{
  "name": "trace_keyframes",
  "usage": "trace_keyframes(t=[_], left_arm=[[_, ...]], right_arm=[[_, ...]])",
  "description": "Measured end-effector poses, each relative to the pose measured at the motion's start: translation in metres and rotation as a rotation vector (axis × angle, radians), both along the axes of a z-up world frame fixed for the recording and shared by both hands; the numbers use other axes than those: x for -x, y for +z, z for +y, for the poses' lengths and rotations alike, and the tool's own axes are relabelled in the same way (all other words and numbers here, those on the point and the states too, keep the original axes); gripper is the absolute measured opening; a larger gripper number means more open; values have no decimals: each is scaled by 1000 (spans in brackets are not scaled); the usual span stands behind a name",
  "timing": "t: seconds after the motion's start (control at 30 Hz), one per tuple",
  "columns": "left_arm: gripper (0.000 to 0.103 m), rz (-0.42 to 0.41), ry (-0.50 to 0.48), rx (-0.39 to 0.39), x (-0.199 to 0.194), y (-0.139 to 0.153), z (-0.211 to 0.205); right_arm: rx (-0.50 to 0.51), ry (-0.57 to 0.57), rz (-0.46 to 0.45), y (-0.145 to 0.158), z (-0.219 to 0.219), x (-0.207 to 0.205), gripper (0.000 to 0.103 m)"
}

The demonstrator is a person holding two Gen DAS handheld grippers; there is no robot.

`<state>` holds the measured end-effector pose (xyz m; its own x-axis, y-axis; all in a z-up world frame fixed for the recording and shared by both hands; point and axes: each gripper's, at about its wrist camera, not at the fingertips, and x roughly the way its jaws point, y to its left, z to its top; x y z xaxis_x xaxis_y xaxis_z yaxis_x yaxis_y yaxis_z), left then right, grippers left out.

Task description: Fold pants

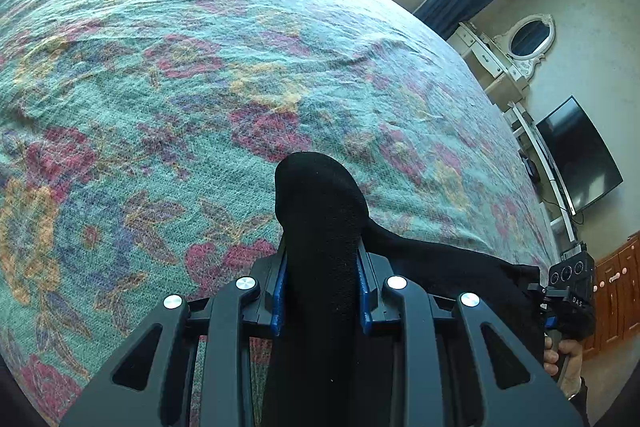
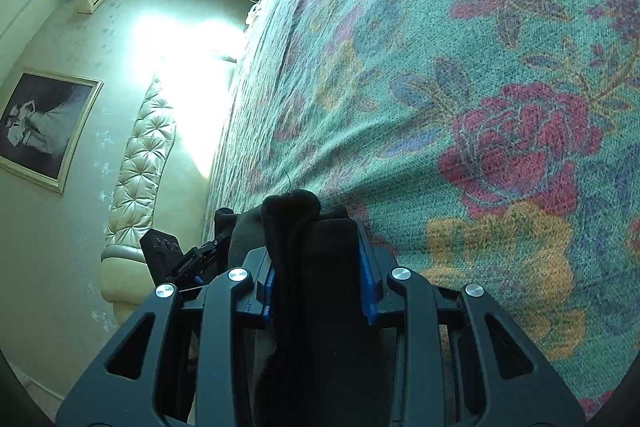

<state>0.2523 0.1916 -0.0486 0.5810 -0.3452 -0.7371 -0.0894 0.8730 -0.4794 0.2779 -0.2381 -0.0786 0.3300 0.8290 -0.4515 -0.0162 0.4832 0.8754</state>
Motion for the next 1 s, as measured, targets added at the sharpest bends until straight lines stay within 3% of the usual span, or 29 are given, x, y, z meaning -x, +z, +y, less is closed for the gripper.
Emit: trace_keyframes(t=[0.13, 0.27, 0.33, 0.4, 0.57, 0.7, 0.8, 0.87, 0.97, 1.0], left_arm=[[42, 25, 1, 62, -1, -17, 6], [54, -13, -11, 148, 16, -8, 19], [67, -32, -29, 168, 35, -4, 26], [75, -29, -33, 201, 60, -5, 33], [75, -13, -3, 334, 135, -17, 44], [77, -10, 19, 431, 177, -21, 36], [78, -3, 17, 440, 189, -23, 21], [79, -1, 13, 437, 190, -22, 11], [79, -5, 45, 424, 189, -23, 4], [69, -2, 61, 408, 188, -23, 3]], right_arm=[[-74, -13, 47, -15, -8, 3, 39], [-111, -18, 48, -9, -22, 22, 64], [-115, -14, 42, -5, -29, 41, 71], [-111, -5, 36, -4, -38, 67, 72], [-111, 46, 37, -5, -36, 126, 74], [-71, 66, 9, -3, -22, 145, 75], [-48, 45, 12, -2, -13, 146, 69], [-25, 38, 33, -6, -9, 147, 44], [-69, 14, 58, -16, -13, 150, 32], [-77, 8, 57, -17, -14, 152, 32]])
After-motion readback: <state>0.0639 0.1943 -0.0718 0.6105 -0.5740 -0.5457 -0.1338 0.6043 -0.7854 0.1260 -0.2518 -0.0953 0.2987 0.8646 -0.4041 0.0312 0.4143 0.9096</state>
